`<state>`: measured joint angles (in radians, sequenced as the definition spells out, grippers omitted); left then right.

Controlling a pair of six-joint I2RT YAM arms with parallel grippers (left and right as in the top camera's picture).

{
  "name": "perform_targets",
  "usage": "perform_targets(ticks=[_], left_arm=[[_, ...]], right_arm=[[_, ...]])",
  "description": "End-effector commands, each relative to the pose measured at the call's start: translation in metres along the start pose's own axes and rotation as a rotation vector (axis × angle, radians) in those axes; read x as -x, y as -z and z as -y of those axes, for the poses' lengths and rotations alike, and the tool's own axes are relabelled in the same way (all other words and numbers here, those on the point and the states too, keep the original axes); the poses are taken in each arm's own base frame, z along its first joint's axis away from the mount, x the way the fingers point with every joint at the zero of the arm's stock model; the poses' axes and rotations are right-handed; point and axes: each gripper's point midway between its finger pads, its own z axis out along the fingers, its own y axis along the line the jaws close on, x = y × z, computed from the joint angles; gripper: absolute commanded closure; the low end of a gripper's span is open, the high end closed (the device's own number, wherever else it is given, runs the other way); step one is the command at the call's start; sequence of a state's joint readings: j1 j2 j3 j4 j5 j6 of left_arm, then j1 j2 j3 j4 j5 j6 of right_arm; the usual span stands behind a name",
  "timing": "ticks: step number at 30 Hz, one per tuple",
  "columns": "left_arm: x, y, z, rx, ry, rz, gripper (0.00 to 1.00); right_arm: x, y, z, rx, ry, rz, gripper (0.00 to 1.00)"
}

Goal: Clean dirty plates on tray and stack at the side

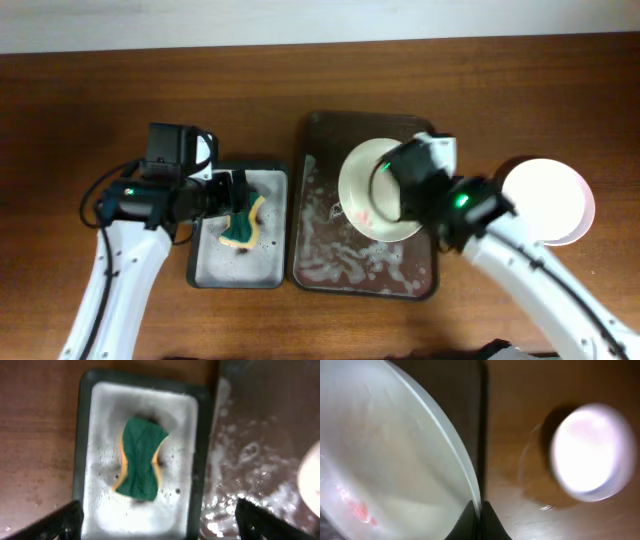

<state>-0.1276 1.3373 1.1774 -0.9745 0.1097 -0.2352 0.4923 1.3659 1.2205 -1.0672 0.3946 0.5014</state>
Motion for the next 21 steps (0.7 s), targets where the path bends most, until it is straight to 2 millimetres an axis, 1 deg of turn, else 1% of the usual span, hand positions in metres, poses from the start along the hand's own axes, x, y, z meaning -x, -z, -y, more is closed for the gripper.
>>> perform_targets(ticks=[1,2,3,5,6,9,10,11,12,13,14,15,16,18,19,21], left_arm=[[-0.031,-0.057,-0.018,0.054,0.005,-0.114,0.16],[-0.037,-0.071,-0.019,0.056,0.001,-0.130,0.21],[-0.043,-0.082,-0.020,0.057,-0.004,-0.146,0.22],[-0.057,-0.108,-0.019,0.062,-0.019,-0.194,0.26],[-0.059,-0.113,-0.019,0.064,-0.023,-0.205,0.29],[-0.063,-0.137,-0.016,0.065,-0.038,-0.234,0.55],[-0.065,-0.143,-0.016,0.066,-0.042,-0.244,0.71],[-0.071,-0.151,-0.015,0.070,-0.048,-0.268,0.91],[-0.076,-0.155,-0.015,0.073,-0.054,-0.292,1.00],[-0.081,-0.157,-0.014,0.076,-0.060,-0.309,1.00],[-0.081,-0.156,-0.013,0.074,-0.061,-0.313,1.00],[-0.077,-0.151,-0.006,0.045,-0.057,-0.318,1.00],[-0.071,-0.145,0.002,0.016,-0.053,-0.318,1.00],[-0.053,-0.127,0.021,-0.060,-0.047,-0.305,1.00],[-0.035,-0.109,0.042,-0.140,-0.050,-0.275,1.00],[-0.008,-0.080,0.076,-0.265,-0.074,-0.219,1.00]], right_arm=[[-0.018,-0.017,-0.026,0.313,-0.103,-0.243,0.96],[-0.020,-0.021,-0.026,0.342,-0.112,-0.277,0.96],[-0.023,-0.026,-0.029,0.371,-0.106,-0.309,0.96],[-0.032,-0.041,-0.031,0.366,-0.105,-0.382,0.96],[-0.035,-0.047,-0.032,0.358,-0.103,-0.405,0.96],[-0.046,-0.069,-0.036,0.331,-0.098,-0.477,0.96],[-0.049,-0.076,-0.037,0.323,-0.096,-0.498,0.96],[-0.052,-0.082,-0.039,0.316,-0.095,-0.514,0.96],[-0.052,-0.085,-0.039,0.314,-0.094,-0.519,0.96],[-0.052,-0.088,-0.039,0.307,-0.092,-0.515,0.96],[-0.051,-0.089,-0.037,0.292,-0.090,-0.509,0.96],[-0.051,-0.090,-0.033,0.272,-0.085,-0.502,0.96],[-0.050,-0.092,-0.029,0.248,-0.081,-0.494,0.96],[-0.049,-0.096,-0.023,0.206,-0.076,-0.479,0.96],[-0.048,-0.098,-0.018,0.174,-0.095,-0.470,0.96],[-0.045,-0.100,-0.016,0.155,-0.119,-0.457,0.96]])
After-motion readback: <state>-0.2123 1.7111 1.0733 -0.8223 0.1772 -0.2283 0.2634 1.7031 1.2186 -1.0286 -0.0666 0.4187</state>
